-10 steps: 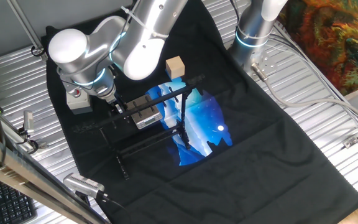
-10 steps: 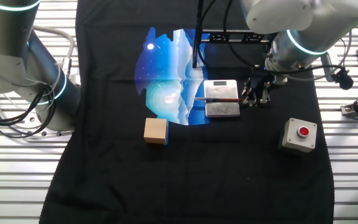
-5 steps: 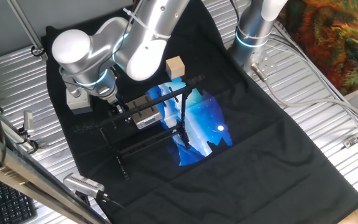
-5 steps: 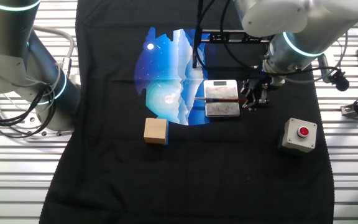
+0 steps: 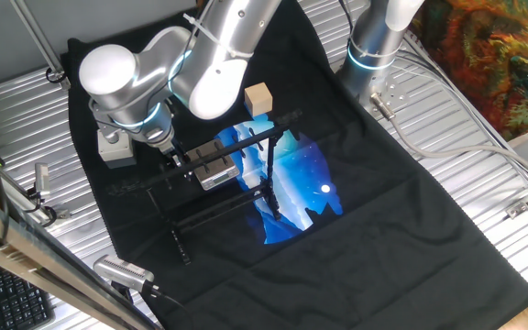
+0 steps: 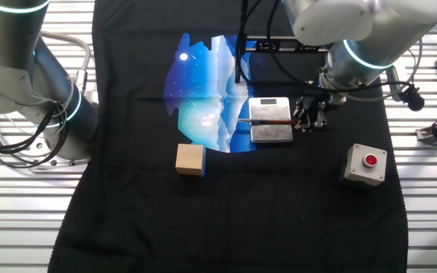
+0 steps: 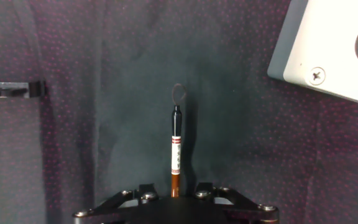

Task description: Place the brush on the pen rack

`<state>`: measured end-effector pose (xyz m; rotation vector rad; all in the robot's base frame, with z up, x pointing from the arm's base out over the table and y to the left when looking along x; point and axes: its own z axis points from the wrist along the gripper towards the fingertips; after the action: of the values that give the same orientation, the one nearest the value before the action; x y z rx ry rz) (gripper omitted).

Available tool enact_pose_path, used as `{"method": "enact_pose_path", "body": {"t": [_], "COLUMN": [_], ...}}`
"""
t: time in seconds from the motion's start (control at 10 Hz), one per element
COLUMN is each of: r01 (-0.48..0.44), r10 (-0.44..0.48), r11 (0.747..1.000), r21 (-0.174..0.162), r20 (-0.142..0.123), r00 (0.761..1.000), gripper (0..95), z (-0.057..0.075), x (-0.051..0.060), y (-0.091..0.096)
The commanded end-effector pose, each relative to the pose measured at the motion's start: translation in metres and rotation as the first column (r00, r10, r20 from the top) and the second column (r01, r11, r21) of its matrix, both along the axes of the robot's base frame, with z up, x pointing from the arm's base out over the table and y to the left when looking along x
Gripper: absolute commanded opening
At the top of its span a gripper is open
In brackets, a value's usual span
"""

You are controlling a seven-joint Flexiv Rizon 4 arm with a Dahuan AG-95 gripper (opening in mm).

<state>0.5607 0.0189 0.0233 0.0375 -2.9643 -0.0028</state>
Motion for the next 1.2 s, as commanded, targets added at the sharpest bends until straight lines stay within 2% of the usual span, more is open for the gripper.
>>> {"method": "enact_pose_path", "body": {"t": [0.1, 1.2], "r01": [-0.001, 0.004], "r10": [0.001, -0.004], "r11": [1.0, 1.0], "r21": [-0.001, -0.001], "r20": [0.006, 0.015], "r00": [1.0, 1.0], "gripper": [19.0, 19.0], "z": [-0.0026, -0.0078], "x": [0.0008, 0.0029], "y": [0.0, 0.0014]}}
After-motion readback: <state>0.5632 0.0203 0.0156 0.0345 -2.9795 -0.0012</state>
